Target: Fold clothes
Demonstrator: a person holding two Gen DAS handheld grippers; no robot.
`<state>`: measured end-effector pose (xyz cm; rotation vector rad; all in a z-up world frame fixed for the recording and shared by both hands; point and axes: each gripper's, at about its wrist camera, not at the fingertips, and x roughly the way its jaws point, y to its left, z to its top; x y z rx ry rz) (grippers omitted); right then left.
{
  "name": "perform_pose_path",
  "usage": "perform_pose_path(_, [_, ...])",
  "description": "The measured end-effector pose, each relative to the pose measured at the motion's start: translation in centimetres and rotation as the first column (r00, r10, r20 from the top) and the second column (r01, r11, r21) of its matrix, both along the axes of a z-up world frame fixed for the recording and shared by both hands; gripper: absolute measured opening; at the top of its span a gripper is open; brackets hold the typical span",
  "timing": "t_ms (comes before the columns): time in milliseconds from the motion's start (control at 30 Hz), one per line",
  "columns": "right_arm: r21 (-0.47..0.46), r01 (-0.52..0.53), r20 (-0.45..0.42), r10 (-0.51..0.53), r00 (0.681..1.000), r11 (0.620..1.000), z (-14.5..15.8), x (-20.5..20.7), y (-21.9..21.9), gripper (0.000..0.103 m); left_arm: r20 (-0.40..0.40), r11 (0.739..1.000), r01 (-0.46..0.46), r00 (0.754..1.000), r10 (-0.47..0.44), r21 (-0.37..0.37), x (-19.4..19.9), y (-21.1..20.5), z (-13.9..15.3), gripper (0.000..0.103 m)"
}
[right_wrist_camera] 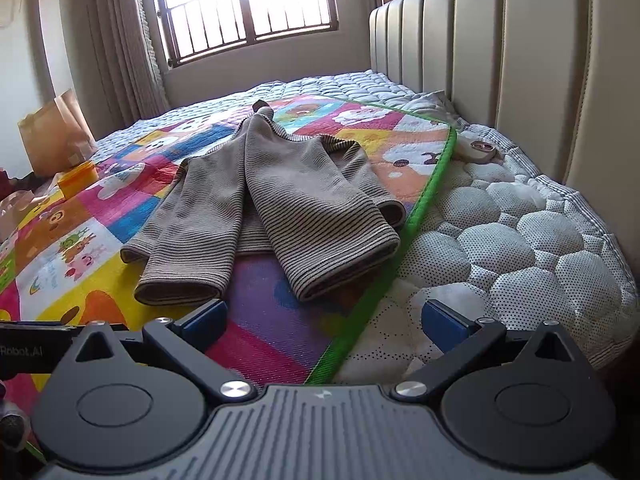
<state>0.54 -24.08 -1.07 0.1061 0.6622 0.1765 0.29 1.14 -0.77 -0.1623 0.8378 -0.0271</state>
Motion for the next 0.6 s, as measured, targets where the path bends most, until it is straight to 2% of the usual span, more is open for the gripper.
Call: perform_pose_path(600, [0.005, -0.011, -0.025, 0.011, 1.0, 1.0, -0.77, 0.32, 0.06, 0.103, -0.014, 1.0, -0.003, 1.0, 0.003, -0.001, 0.28, 0.02, -0.39, 0.103])
